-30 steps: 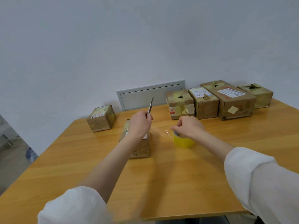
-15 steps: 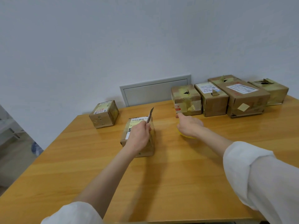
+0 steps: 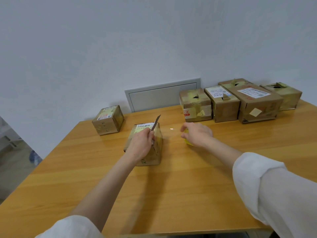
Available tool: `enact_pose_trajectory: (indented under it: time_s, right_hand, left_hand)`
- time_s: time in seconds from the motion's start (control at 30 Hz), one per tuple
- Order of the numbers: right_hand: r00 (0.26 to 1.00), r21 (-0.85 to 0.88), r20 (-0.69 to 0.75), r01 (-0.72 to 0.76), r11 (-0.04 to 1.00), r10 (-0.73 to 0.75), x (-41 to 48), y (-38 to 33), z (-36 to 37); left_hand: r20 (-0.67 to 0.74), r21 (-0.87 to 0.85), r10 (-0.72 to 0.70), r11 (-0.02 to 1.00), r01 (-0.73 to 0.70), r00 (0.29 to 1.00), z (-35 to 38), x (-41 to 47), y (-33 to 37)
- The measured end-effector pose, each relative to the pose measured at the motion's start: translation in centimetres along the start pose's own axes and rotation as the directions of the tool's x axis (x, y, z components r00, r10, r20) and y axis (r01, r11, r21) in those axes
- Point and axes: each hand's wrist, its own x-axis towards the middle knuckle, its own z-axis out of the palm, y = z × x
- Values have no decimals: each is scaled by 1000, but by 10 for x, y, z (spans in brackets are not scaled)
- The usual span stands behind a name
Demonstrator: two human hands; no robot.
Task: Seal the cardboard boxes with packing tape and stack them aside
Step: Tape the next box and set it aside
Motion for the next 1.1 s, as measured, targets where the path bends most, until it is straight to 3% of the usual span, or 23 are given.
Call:
enact_pose_trajectory:
  time_s: [0.2,0.4,1.1]
  right_hand:
    - [998,92,-63,6,996,-1,-2,-3,1]
    - [997,21,-79,26,999,-24,-3,-9,5]
    - [993,-4,-102,67,998,-68,-19,-4,13]
  left_hand:
    - [53,-15,-26,1000,27,998,-13,0,7]
    - [42,22,88,996,-89,995,-2,-17,15]
    - [-74,-97,-65,994,58,995,7,-7,13]
